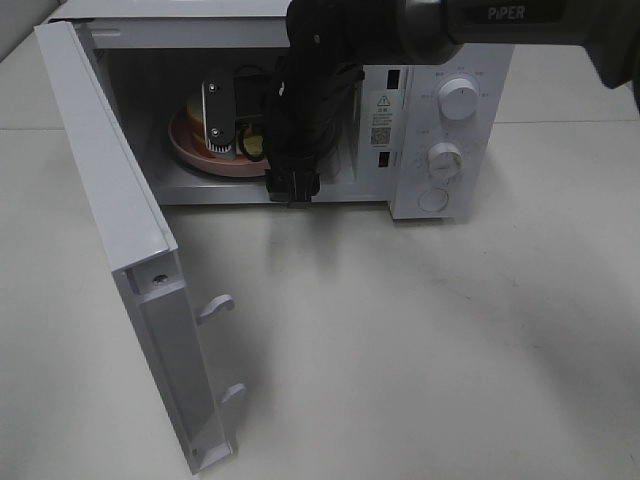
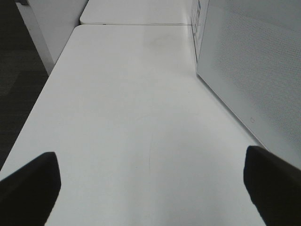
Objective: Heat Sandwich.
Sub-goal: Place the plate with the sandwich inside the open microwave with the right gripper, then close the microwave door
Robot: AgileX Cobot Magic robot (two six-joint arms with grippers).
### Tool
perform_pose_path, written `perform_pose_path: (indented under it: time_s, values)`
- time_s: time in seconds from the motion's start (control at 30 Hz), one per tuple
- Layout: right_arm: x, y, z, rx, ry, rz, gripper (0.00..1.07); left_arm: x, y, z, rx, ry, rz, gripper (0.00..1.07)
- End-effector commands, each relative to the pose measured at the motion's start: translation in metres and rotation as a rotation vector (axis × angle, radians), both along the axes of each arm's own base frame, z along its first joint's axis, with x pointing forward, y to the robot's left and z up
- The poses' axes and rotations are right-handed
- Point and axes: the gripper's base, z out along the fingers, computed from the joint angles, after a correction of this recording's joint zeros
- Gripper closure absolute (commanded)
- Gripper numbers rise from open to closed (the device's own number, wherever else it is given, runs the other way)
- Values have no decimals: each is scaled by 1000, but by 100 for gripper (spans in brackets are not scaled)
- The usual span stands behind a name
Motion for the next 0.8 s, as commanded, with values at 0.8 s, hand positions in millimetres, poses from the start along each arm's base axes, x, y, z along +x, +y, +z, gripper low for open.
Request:
perform_pose_path:
  time_s: [0.8]
  values:
    - [-86, -63, 62, 116, -7, -137, 29, -3, 0, 0, -1, -28, 3, 1]
